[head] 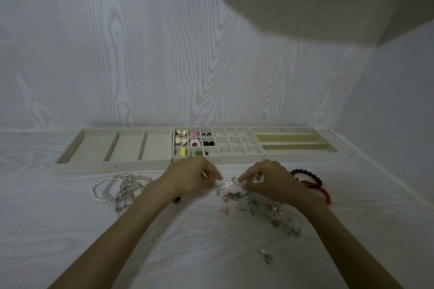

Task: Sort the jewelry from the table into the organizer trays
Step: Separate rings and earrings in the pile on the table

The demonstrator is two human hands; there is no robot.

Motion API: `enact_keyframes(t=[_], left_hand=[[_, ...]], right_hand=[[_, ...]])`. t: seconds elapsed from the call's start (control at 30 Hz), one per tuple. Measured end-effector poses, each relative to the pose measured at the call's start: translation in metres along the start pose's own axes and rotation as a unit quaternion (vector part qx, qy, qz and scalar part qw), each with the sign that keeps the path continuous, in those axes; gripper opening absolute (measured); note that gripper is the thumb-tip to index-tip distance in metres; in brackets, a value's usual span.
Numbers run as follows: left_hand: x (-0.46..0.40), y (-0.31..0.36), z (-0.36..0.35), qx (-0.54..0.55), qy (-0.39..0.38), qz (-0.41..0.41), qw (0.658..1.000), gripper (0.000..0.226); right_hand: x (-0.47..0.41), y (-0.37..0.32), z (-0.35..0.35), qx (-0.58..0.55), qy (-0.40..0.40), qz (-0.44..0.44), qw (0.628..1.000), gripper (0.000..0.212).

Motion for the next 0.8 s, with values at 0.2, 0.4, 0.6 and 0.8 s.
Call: enact_keyframes(t=[0.2,0.4,0.6,0.8], left_hand=[[0.015,0.015,-0.016,-0.051,0.034,0.002,0.998,0.022],[0.019,0.015,-0.011,-0.063,0.050,0.018,0.997,0.016],[0.014,0.009,-0.010,-0.068,-0.031,0.033,0.997,0.019],[0.011,0.006,0.013,0.003,0.044,0.050,0.998,0.015]], right_hand=[[0.015,0.000,-0.009,-0.016,0.087,0.037,0.995,0.019],[0.014,0.012,0.005,-0.053,0.159,0.008,0.986,0.025],[-0.004,-0.006,0.002,0.012,0.136,-0.002,0.991,0.018],[-0.008,0.007,-0.003,-0.054,0.123,-0.044,0.990,0.012]])
Point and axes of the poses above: each hand's wrist, its own x-axis away from the middle knuckle, its own z-axis out of the back of the hand, y = z × x, the point moved 9 cm from there along -x, towards the middle knuckle, and after that the axes turned 3 degrees about y, right-handed, at the moved point
